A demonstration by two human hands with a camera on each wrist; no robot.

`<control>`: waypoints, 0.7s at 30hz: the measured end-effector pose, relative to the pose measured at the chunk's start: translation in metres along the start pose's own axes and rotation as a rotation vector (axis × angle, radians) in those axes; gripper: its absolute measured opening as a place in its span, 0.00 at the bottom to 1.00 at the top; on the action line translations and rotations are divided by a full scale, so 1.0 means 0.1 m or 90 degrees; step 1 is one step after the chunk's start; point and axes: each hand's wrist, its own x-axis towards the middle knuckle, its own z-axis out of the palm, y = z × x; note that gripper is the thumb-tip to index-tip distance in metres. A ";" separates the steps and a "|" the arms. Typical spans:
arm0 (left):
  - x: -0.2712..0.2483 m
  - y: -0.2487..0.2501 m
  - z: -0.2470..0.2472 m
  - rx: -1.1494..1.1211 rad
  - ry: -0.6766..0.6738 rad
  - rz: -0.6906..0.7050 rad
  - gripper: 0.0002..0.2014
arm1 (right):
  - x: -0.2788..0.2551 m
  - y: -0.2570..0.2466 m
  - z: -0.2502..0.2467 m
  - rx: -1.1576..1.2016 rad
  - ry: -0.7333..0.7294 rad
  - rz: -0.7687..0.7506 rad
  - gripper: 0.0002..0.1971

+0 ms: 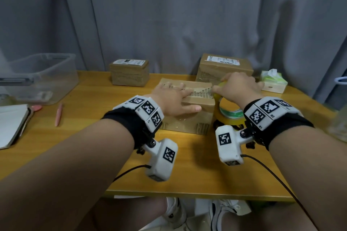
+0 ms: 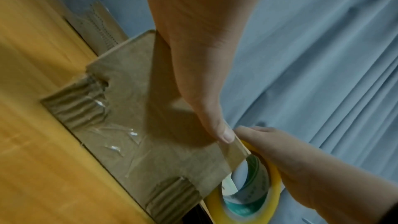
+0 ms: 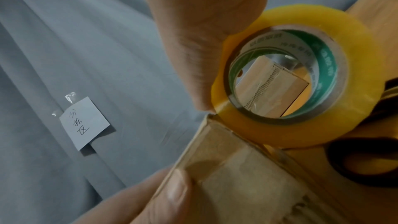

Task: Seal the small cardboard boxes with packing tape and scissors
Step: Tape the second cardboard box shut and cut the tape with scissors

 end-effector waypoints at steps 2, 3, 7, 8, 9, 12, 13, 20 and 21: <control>0.01 0.02 -0.01 -0.031 -0.029 -0.027 0.42 | -0.01 0.06 0.03 0.017 0.010 -0.019 0.30; 0.01 0.03 -0.02 -0.046 -0.046 -0.046 0.42 | -0.02 0.10 0.04 0.031 0.011 -0.032 0.29; 0.04 0.14 -0.15 -0.087 -0.098 -0.122 0.51 | -0.02 0.28 0.00 0.112 -0.021 -0.092 0.30; 0.05 0.19 -0.19 -0.095 -0.112 -0.140 0.54 | -0.02 0.33 -0.02 0.147 -0.037 -0.104 0.31; 0.06 0.25 -0.22 -0.102 -0.126 -0.155 0.56 | -0.01 0.38 -0.03 0.185 -0.052 -0.116 0.31; 0.13 0.35 -0.23 -0.117 -0.148 -0.179 0.65 | 0.01 0.52 -0.02 0.258 -0.082 -0.151 0.33; 0.15 0.37 -0.23 -0.122 -0.151 -0.184 0.67 | 0.01 0.57 0.01 0.265 -0.093 -0.149 0.34; 0.10 0.39 -0.13 -0.115 -0.057 -0.084 0.55 | -0.01 0.64 0.20 0.416 0.015 -0.091 0.28; 0.09 0.37 -0.13 -0.142 -0.049 -0.075 0.52 | 0.00 0.62 0.19 0.429 0.049 -0.090 0.26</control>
